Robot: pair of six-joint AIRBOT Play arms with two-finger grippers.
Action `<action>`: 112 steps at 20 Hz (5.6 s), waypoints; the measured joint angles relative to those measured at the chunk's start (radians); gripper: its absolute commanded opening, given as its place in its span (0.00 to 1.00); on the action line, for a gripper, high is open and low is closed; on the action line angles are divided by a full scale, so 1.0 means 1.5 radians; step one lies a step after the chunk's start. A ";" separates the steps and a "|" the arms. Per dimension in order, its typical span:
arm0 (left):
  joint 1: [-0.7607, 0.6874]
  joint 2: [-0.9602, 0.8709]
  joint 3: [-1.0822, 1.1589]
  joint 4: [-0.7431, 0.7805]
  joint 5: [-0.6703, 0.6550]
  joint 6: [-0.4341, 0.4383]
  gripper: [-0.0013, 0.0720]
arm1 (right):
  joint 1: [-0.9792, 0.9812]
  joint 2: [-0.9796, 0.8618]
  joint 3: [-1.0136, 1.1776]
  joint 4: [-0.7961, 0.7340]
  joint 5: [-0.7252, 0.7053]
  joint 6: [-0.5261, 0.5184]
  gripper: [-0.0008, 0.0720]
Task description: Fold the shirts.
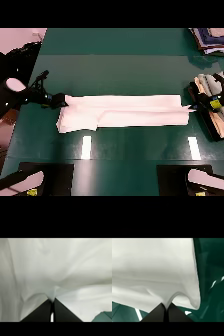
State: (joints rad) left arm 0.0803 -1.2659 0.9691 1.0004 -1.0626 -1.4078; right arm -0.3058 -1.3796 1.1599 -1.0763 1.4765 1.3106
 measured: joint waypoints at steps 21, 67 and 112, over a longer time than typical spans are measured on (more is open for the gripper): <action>-0.060 -0.101 0.120 -0.077 -0.027 0.036 0.05 | -0.053 -0.142 -0.008 0.076 -0.058 -0.087 0.68; -0.179 -0.202 0.463 0.014 -0.054 -0.014 0.05 | 0.633 -0.105 0.321 0.410 -0.233 -0.165 0.04; -0.064 -0.057 0.463 0.046 -0.154 0.018 0.05 | 0.567 -0.382 0.300 0.369 -0.218 -0.058 0.03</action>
State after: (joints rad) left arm -0.0154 -1.3514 1.6634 1.0687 -1.2942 -1.3808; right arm 0.5453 -1.9526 1.6096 -0.5236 1.1492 1.2240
